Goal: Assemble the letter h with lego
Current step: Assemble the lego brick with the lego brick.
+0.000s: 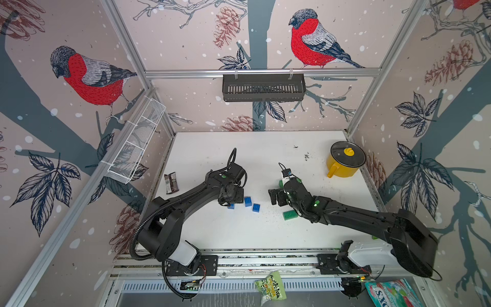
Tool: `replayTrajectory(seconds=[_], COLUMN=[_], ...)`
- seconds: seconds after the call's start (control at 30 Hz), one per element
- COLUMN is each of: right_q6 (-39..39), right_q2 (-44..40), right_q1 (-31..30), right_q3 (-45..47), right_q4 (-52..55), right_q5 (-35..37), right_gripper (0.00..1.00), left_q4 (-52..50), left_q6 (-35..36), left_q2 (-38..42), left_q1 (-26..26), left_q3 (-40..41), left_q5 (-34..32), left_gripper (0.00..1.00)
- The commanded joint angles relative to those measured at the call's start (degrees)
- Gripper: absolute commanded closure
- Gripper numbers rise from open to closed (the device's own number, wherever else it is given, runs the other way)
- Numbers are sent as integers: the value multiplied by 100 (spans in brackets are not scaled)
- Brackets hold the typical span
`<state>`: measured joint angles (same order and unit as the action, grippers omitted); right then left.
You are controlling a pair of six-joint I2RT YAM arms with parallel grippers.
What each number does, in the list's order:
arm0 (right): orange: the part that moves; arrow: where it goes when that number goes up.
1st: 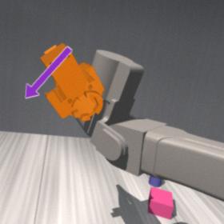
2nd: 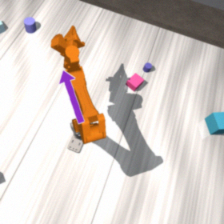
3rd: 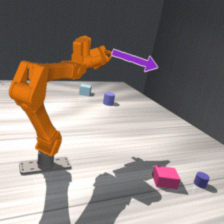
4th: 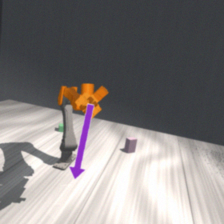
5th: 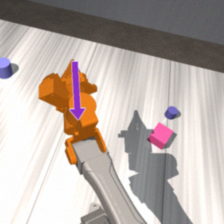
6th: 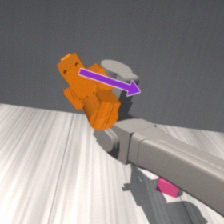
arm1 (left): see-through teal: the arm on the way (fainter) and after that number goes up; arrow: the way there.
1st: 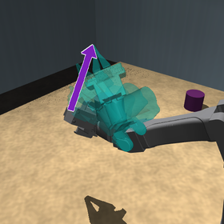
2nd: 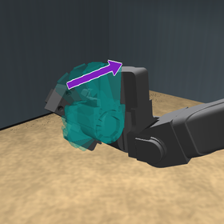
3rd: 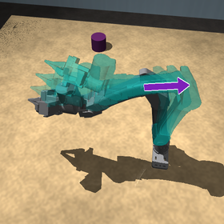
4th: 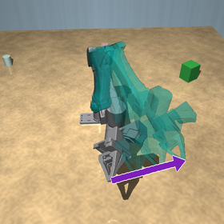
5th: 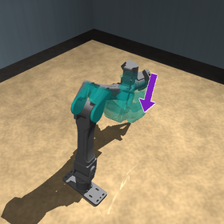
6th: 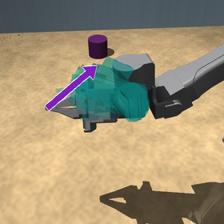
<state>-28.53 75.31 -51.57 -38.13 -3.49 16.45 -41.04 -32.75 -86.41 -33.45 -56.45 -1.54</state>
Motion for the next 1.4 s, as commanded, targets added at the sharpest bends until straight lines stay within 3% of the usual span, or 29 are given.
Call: replayTrajectory(seconds=[0.0,1.37], right_q6=[26,12], right_q2=[-25,-86], right_q1=[-13,-15], right_q3=[-37,-19], right_q4=[-100,-91], right_q5=[69,123], right_gripper=[0,0], left_q4=[-245,-128], left_q6=[0,-34], left_q2=[-8,-34], left_q1=[10,-168], left_q3=[-160,171], left_q5=[-77,38], left_gripper=[36,36])
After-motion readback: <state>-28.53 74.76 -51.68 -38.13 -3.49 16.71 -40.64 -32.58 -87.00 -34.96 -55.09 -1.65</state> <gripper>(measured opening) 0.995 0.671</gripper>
